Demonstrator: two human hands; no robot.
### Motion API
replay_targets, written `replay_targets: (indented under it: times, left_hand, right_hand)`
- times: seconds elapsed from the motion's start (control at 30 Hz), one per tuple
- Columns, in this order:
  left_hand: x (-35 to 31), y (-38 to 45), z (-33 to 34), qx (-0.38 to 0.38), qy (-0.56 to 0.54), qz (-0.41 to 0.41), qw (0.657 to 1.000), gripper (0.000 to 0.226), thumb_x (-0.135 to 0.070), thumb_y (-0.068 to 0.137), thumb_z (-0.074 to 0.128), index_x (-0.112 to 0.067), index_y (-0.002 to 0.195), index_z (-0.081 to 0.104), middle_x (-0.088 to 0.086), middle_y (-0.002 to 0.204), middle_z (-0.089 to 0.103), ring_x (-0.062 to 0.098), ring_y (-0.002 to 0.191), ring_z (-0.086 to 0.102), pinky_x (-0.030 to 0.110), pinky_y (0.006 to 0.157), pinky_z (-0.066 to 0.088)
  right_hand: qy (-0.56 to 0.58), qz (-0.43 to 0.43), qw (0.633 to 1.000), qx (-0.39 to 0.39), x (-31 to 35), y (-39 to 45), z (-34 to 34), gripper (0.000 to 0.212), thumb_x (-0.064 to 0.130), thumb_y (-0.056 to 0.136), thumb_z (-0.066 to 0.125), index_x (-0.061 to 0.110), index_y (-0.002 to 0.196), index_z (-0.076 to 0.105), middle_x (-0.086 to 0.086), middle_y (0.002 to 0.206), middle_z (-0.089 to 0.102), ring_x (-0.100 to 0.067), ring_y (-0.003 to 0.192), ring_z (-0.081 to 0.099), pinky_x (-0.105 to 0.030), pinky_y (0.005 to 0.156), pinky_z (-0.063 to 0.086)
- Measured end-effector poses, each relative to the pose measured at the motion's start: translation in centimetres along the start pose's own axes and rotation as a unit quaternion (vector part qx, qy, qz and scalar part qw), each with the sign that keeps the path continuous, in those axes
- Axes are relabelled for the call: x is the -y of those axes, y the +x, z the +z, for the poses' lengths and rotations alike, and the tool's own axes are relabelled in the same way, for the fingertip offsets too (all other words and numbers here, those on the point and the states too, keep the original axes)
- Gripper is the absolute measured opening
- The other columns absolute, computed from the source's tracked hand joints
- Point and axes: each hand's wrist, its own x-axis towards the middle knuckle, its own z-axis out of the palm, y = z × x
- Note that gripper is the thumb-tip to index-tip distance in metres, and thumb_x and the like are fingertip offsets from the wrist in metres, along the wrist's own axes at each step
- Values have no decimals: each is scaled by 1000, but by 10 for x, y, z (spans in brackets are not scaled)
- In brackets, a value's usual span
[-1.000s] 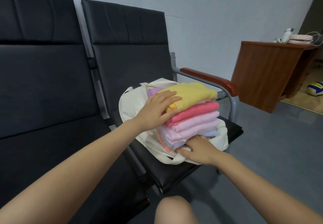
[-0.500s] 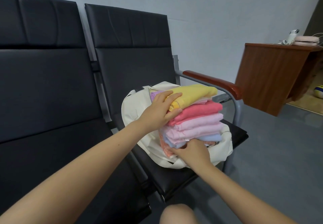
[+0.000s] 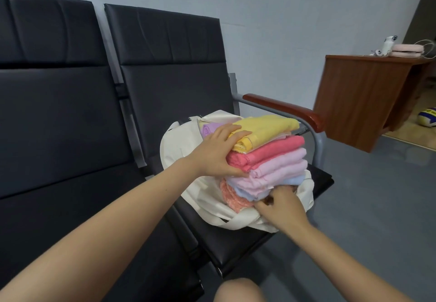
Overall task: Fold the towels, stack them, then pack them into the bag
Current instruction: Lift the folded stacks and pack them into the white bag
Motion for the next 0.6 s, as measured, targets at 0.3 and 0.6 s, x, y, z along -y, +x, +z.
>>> replay_targets:
  times: [0.3,0.6]
  left_hand:
    - [0,2,-18,79,-107,-43,990,80,-63,78,58,-38,148,29,-9,157,16,10,145,9,36,120,13]
    - [-23,19,-15,29,-159,-43,986,47,-48,89,62,-35,133,51,-7,146,33,9,138,22,30,116,18]
  right_hand:
    - [-132,-221,949,182,55,-16,45,41,33,97,31,9,84,61,-9,89,63,-25,88,57,-38,75,47]
    - [-250,-108,960,60,57,-5,55,36,35,77,36,18,70,67,3,75,63,-13,68,64,-19,54,50]
